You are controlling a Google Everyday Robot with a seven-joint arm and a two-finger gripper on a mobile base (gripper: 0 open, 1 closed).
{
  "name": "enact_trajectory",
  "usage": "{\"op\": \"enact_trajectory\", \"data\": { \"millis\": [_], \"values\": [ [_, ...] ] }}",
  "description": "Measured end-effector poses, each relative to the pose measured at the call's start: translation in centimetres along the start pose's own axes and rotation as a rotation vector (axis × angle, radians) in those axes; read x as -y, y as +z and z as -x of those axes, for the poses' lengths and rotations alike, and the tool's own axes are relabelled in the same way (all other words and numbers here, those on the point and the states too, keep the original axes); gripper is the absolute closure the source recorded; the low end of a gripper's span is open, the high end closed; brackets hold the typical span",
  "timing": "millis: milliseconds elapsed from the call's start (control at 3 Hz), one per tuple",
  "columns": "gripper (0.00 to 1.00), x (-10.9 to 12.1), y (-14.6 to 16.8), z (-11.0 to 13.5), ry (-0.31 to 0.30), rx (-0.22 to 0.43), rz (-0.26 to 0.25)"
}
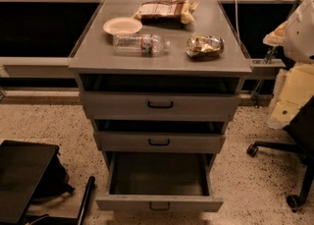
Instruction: Place orange can into bottom drawer
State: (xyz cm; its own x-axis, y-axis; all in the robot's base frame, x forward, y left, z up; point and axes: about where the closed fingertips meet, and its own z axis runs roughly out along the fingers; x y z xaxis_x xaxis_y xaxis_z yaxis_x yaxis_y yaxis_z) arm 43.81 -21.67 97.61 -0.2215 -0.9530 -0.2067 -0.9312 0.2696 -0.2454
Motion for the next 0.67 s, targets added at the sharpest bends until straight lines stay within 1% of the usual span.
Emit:
{"op": "enact_trajectory", "data": {
  "millis": [333,667],
  "values": [
    [0.0,0.01,0.0,0.0,0.0,0.0,0.0],
    [0.0,0.87,0.22,0.38,-0.015,0.019,-0.017]
  ]
}}
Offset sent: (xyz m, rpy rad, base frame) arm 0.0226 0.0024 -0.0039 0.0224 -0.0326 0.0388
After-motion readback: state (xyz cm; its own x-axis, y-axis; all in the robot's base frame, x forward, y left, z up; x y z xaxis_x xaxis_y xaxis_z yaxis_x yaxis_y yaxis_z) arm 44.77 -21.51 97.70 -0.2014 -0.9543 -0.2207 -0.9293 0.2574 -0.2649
